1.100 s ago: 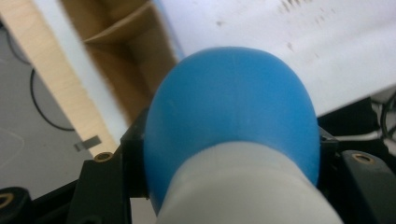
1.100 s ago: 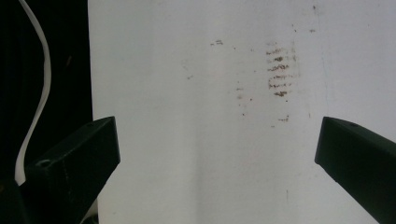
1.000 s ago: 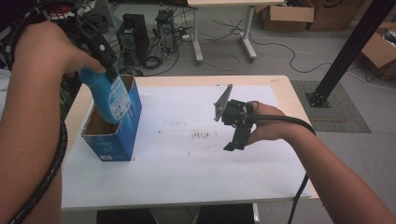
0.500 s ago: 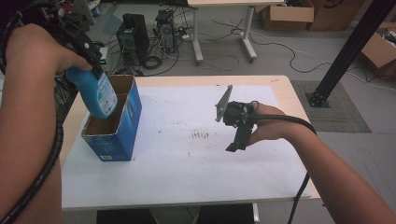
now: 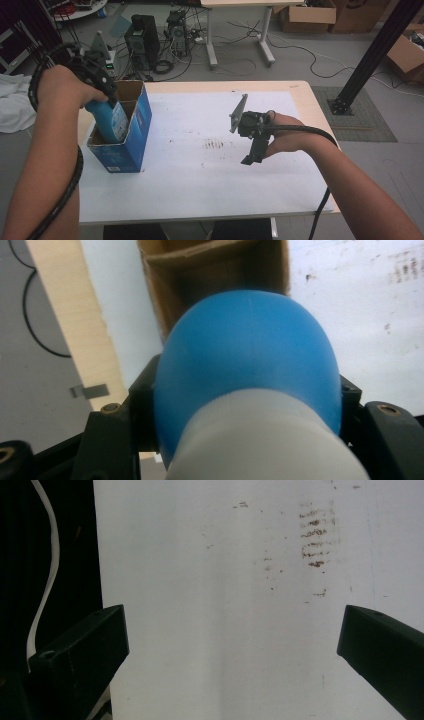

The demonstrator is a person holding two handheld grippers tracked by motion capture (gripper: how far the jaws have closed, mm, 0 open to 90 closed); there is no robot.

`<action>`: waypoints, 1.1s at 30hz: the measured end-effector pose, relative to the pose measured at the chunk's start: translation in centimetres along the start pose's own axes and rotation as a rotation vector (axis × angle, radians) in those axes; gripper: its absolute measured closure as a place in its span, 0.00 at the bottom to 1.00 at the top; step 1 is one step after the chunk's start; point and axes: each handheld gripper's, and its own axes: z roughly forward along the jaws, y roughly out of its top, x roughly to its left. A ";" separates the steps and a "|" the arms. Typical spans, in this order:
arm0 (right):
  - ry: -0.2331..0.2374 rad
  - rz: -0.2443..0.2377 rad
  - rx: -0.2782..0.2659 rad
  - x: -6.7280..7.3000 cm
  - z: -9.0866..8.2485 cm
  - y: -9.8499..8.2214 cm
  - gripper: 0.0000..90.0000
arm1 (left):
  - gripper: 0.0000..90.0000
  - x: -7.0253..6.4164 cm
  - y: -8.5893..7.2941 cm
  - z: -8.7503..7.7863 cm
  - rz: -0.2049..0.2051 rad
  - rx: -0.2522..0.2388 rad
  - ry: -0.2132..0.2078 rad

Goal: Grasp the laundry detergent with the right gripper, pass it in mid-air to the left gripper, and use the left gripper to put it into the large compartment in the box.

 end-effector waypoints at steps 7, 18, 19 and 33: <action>0.008 0.001 -0.001 0.1 0.4 0.0 0.00 | 0.43 0.5 -0.1 4.3 -0.008 0.033 -0.047; 0.012 0.004 -0.005 0.3 1.2 -0.3 0.00 | 0.43 0.4 -0.1 8.1 -0.005 0.049 -0.029; 0.010 0.005 -0.008 0.3 1.3 -0.3 0.00 | 0.43 0.5 0.0 8.3 -0.003 0.051 -0.025; 0.011 0.021 -0.016 0.5 1.8 -1.1 0.00 | 0.43 0.4 0.1 9.6 0.011 0.058 -0.027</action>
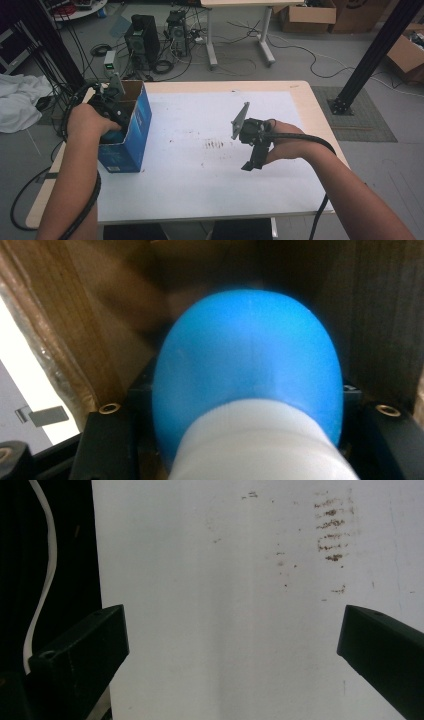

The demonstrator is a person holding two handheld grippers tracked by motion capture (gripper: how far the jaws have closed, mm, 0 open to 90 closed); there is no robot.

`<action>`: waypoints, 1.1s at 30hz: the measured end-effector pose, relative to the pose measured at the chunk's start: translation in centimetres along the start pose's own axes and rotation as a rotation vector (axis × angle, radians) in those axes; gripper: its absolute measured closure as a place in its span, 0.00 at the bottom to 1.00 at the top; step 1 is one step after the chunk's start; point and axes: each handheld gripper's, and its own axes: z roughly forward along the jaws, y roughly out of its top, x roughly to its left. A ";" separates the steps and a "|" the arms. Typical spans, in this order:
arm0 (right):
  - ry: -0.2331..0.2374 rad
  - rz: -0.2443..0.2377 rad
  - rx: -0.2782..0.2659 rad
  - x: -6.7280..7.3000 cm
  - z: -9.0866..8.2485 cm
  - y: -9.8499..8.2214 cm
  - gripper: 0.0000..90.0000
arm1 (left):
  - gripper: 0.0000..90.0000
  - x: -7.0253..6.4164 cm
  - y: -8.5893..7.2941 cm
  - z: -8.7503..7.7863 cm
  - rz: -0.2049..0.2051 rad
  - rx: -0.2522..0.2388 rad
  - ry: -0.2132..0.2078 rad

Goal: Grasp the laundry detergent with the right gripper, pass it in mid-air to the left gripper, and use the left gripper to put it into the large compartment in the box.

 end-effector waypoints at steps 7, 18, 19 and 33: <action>0.000 0.001 -0.007 0.0 0.1 0.0 0.00 | 0.42 0.0 0.0 0.0 -0.007 -0.031 -0.005; 0.005 -0.001 -0.012 0.1 0.3 0.1 0.00 | 0.38 -0.1 -0.2 -0.1 0.002 -0.032 0.019; 0.005 -0.005 -0.012 0.1 0.4 0.1 0.00 | 0.37 -0.2 -0.2 0.0 0.008 -0.026 0.023; 0.004 -0.001 -0.011 0.3 0.2 -0.1 0.00 | 0.32 -0.6 -0.5 -0.9 0.007 -0.021 0.034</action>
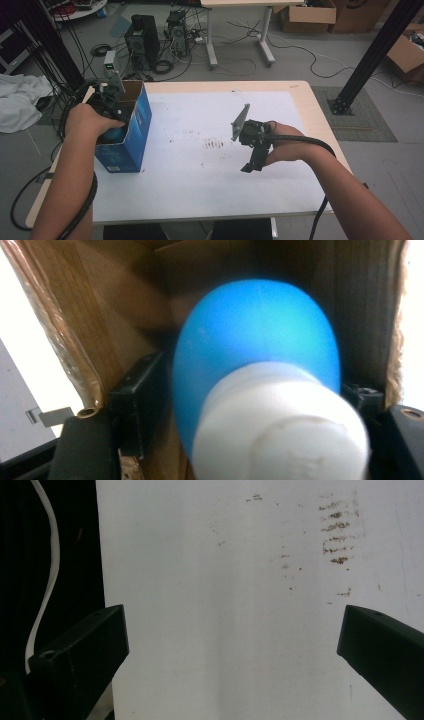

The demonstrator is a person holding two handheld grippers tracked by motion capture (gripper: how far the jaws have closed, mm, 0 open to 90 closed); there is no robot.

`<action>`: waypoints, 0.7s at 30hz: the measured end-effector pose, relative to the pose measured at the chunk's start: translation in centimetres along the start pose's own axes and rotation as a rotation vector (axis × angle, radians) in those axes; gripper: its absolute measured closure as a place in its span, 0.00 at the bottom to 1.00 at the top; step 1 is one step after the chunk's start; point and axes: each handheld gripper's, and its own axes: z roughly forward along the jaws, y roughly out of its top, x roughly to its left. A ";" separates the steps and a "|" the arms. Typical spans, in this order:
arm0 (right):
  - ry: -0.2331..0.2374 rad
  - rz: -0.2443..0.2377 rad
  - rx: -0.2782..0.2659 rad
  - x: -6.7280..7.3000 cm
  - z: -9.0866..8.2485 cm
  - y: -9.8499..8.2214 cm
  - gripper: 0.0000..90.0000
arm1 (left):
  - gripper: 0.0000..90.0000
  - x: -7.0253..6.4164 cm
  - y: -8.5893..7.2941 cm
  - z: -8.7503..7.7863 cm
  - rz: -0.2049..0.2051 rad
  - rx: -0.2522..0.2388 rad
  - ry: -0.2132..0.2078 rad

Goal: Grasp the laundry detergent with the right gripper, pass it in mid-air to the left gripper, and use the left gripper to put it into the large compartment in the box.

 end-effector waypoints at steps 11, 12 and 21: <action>0.000 -0.004 -0.009 0.2 -0.1 0.1 0.00 | 0.29 -0.3 -0.4 -1.3 0.005 0.000 0.016; -0.002 -0.006 -0.008 0.2 -0.1 0.2 0.00 | 0.28 -0.3 -0.4 -1.4 0.001 -0.001 0.015; -0.003 -0.011 -0.014 0.3 -0.2 0.3 0.00 | 0.26 -0.4 -1.0 -3.1 -0.005 -0.028 0.013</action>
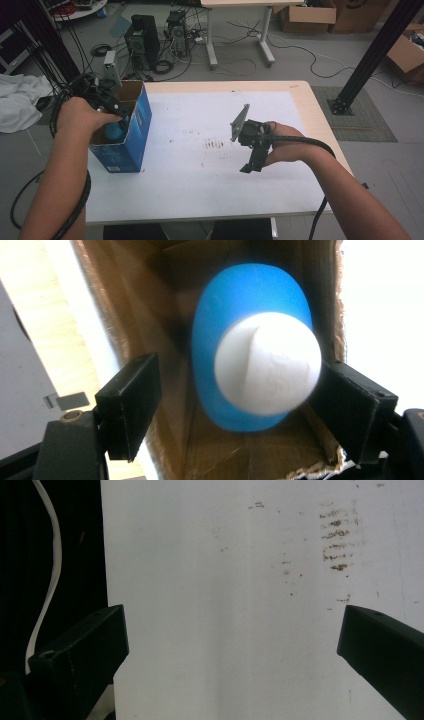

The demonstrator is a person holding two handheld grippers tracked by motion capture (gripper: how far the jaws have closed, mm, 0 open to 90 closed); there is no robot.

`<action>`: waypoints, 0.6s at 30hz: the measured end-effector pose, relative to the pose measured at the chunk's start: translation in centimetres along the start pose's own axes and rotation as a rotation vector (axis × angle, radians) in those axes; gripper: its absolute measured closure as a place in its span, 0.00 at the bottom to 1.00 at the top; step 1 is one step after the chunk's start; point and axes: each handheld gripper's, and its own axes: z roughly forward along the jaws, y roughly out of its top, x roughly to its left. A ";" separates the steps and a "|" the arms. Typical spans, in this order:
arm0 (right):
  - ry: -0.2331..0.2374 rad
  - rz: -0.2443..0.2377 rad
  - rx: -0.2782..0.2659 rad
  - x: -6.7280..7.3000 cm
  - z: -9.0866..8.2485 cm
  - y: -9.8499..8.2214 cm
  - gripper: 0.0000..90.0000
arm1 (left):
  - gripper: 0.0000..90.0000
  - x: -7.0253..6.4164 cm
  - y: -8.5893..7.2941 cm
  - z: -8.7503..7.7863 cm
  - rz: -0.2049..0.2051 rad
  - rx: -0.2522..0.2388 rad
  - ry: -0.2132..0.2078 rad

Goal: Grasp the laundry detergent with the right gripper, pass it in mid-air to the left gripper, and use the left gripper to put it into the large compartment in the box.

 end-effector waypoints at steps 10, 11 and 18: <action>-0.001 0.000 0.001 0.2 -0.1 0.2 0.00 | 0.18 0.0 -0.4 -1.1 0.011 0.014 -0.005; -0.002 -0.001 0.000 0.2 -0.2 0.2 0.00 | 0.17 -0.1 -0.5 -1.2 0.005 0.019 -0.008; -0.003 0.000 -0.002 0.4 -0.2 0.3 0.00 | 0.15 -0.4 -0.6 -2.3 0.032 0.006 0.010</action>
